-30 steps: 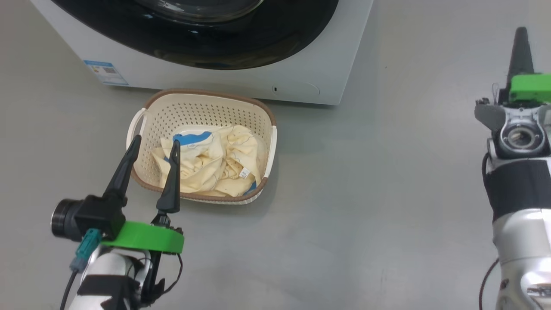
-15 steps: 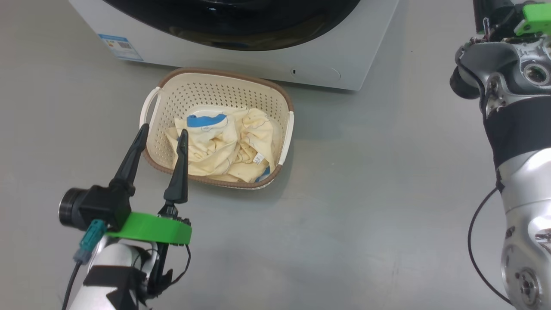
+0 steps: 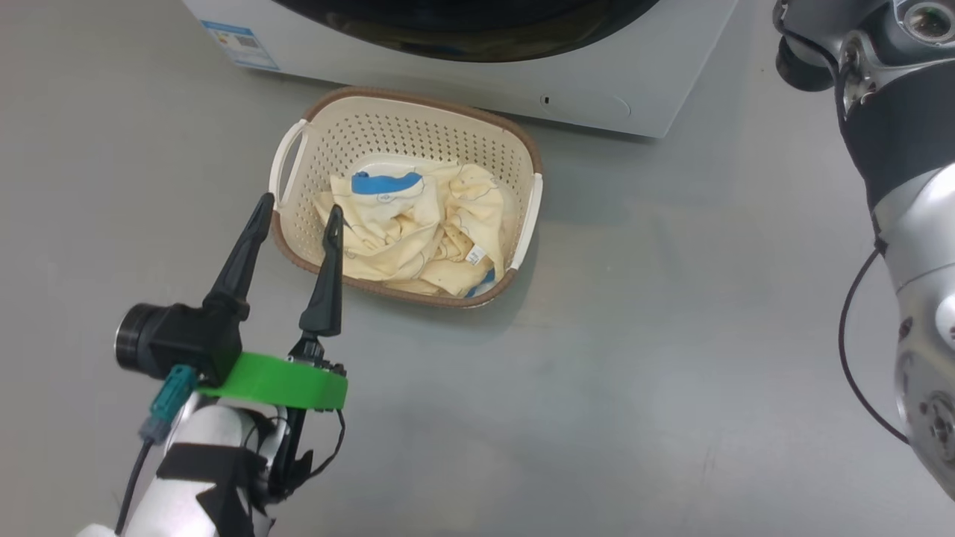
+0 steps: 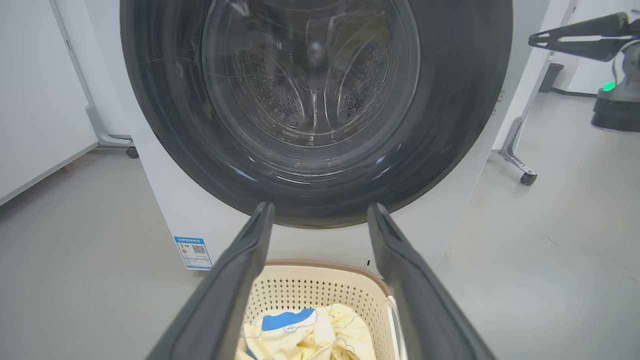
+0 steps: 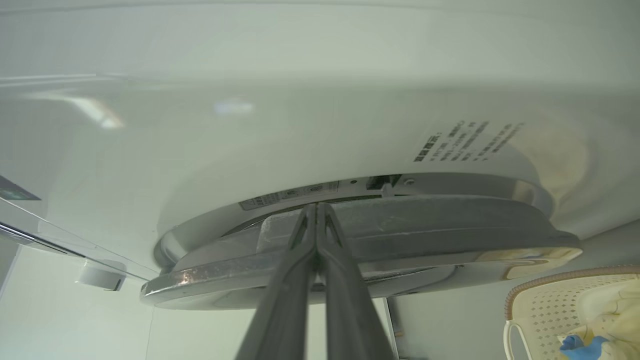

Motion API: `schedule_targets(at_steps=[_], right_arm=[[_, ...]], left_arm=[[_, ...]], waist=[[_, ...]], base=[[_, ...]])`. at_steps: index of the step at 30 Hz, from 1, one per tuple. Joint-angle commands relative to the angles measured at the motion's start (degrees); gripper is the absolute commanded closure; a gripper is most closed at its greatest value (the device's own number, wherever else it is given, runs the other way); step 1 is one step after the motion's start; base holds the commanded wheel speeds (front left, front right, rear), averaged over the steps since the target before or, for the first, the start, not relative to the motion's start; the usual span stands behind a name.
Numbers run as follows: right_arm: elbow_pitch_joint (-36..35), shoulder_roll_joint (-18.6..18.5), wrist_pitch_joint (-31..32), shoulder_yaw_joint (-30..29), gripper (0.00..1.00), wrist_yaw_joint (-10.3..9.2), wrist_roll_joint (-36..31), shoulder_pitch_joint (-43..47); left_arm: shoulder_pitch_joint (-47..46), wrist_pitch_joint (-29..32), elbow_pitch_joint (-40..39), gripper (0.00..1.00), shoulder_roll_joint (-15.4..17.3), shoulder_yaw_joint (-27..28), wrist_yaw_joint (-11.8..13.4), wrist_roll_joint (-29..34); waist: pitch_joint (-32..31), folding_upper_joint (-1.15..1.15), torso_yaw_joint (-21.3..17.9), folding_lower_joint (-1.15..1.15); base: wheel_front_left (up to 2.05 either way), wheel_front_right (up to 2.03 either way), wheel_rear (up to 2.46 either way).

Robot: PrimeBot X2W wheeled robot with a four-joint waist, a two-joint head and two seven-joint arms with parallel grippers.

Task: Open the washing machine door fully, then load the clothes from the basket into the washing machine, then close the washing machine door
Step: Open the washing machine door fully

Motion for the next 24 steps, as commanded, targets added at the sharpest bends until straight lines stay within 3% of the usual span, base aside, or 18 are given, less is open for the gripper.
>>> schedule_targets(at_steps=[1,16,24], right_arm=[[-0.91,0.64,0.29,0.77,1.00,0.09,-0.45,-3.04],[12.89,0.11,0.74,3.80,1.00,0.09,-4.13,-13.67],[16.21,-0.60,4.86,5.90,1.00,0.09,-6.29,-15.31]], left_arm=[[-1.53,-0.62,-2.09,0.00,0.95,1.57,0.03,-0.42],[-3.46,-0.62,-2.28,0.00,-0.04,-0.52,0.03,-1.10],[-3.97,-0.62,-2.24,0.00,-0.49,-0.86,0.03,-1.41]], waist=[[0.53,0.00,0.63,0.00],[3.17,0.00,4.27,0.00],[3.92,0.00,4.96,0.00]], base=[[0.00,0.00,0.00],[0.00,0.00,0.00],[0.00,0.00,0.00]])
